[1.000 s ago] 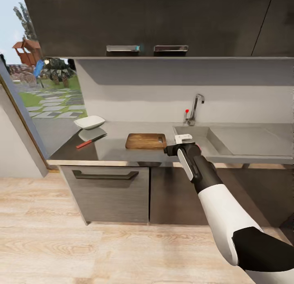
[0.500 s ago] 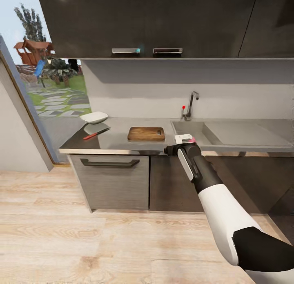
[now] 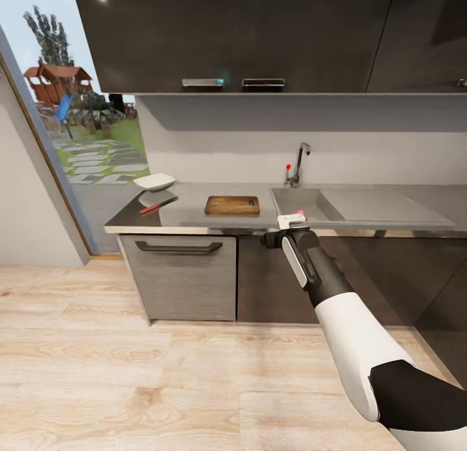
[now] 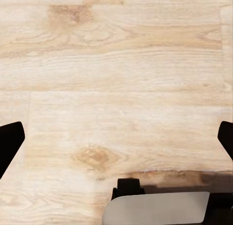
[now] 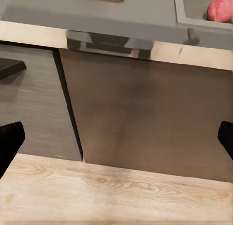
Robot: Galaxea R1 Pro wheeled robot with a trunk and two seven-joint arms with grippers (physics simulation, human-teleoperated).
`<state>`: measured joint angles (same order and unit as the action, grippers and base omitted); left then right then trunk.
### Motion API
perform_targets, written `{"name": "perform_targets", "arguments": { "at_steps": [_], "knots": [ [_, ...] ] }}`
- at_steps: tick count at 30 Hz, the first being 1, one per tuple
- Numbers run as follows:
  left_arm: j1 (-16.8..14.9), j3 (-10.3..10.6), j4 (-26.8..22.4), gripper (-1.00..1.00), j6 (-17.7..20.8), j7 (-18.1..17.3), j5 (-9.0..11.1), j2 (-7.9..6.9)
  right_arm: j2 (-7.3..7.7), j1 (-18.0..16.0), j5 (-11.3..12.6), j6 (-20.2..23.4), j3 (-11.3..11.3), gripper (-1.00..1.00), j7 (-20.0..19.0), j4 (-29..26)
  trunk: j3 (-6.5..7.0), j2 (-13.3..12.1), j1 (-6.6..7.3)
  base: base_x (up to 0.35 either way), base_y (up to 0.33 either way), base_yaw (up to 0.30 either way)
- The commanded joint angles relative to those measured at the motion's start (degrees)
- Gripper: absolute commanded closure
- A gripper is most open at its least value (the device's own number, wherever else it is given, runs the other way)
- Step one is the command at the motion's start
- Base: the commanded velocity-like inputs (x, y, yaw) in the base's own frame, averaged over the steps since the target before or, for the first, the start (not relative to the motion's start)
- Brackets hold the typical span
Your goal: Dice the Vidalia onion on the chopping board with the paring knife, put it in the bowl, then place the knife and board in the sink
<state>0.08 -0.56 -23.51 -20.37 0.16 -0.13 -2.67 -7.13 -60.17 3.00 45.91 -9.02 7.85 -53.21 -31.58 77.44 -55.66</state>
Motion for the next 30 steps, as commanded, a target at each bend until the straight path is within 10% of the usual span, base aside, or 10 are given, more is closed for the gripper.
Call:
{"name": "perform_targets", "arguments": {
  "at_steps": [1,11,30],
  "knots": [
    [0.01,-0.05,-0.05,-1.00,-0.11,0.02,-0.01,0.00,0.01,-0.04,0.34,0.23,-0.12,-1.00,0.41,-0.01,-0.05,0.03,0.01,-0.026,0.000,0.000],
    [0.01,-0.02,-0.05,-1.00,-0.11,0.02,-0.04,0.00,0.01,-0.04,0.25,-3.95,-0.05,-1.00,0.41,4.48,-0.05,0.03,0.01,-0.005,0.000,0.000],
    [0.01,0.01,1.00,-1.00,-0.11,0.02,-0.05,0.21,1.96,0.49,0.13,-41.36,-0.12,-1.00,-2.94,48.21,-0.05,0.03,0.01,0.000,0.000,0.000]
  ]
}}
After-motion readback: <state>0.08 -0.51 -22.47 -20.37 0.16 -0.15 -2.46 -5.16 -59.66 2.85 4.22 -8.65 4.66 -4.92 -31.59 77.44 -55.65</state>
